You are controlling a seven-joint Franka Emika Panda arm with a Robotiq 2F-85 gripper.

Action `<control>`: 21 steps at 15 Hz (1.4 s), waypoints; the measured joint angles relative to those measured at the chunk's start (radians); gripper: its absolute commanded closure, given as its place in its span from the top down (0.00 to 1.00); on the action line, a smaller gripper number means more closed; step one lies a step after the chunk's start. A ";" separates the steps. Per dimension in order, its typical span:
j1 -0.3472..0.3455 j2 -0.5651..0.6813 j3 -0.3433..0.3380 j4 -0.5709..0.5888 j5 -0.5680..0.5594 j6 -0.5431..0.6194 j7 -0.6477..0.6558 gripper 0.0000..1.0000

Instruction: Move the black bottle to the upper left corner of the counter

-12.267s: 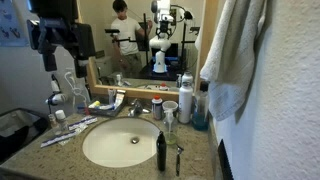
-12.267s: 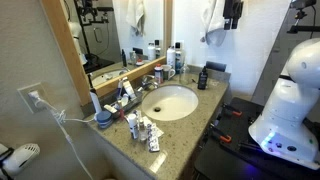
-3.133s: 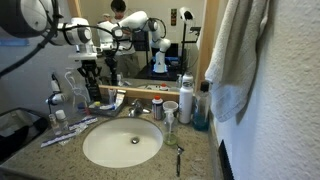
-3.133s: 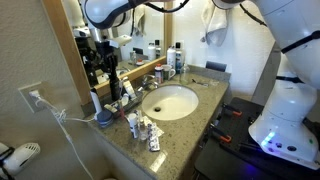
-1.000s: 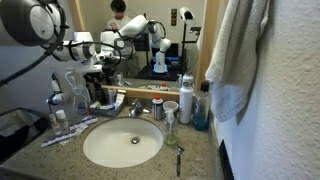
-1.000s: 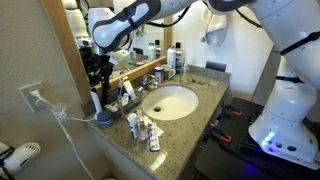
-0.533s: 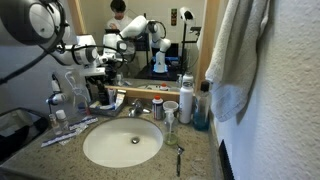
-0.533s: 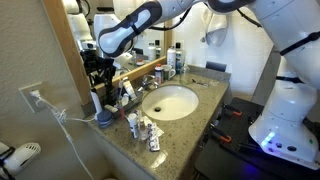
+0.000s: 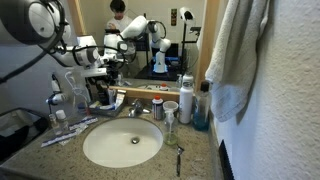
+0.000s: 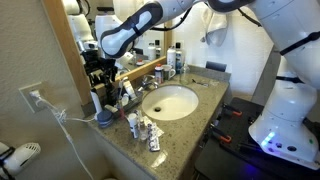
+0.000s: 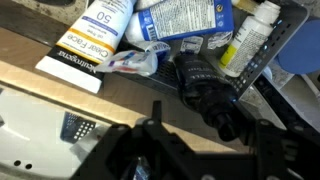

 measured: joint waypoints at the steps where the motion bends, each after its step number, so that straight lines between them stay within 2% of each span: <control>1: 0.000 0.000 -0.002 -0.002 -0.003 0.000 0.000 1.00; 13: 0.002 0.000 -0.013 -0.006 -0.011 -0.004 0.066 1.00; 21: -0.020 -0.060 -0.020 -0.006 -0.008 -0.114 0.116 1.00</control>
